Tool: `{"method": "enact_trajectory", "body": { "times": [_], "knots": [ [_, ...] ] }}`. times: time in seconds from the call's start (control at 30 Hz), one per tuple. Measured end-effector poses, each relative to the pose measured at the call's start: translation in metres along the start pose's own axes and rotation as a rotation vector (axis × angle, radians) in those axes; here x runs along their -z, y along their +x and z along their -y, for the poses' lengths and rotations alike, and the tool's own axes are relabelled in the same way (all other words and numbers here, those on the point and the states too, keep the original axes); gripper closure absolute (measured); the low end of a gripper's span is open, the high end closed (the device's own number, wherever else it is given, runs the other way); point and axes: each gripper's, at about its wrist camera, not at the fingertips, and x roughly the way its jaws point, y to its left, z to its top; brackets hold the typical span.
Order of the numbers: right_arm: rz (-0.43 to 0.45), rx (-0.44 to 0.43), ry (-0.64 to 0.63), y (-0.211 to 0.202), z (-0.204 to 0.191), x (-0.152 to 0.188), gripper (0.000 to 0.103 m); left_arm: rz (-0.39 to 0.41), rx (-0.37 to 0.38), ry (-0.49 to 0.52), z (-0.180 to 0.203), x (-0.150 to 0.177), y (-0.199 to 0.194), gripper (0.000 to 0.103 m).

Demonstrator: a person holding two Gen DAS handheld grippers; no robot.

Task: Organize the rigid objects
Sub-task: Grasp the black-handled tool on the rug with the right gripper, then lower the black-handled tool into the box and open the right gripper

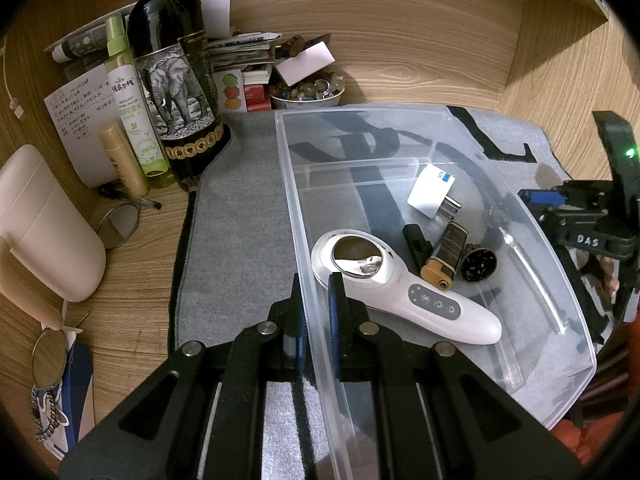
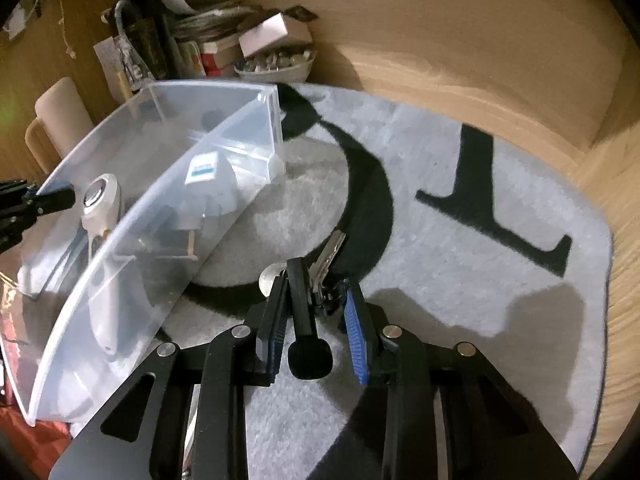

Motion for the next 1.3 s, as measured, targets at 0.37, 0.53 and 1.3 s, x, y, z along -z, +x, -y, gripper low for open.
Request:
{"method": "enact_trajectory", "body": {
  "times": [0.37, 0.53, 1.3],
  "knots": [
    [0.101, 0.034, -0.013, -0.036, -0.001, -0.014, 0.078, 0.000, 0.000, -0.001, 0.001, 0.000, 0.000, 0.095],
    [0.150, 0.037, -0.033, -0.051, -0.008, -0.024, 0.078, 0.000, -0.001, -0.002, 0.001, 0.000, 0.000, 0.095],
    [0.188, -0.113, -0.224, -0.045, -0.095, -0.053, 0.078, 0.000, 0.001, -0.001, 0.001, 0.000, 0.000, 0.095]
  ]
}}
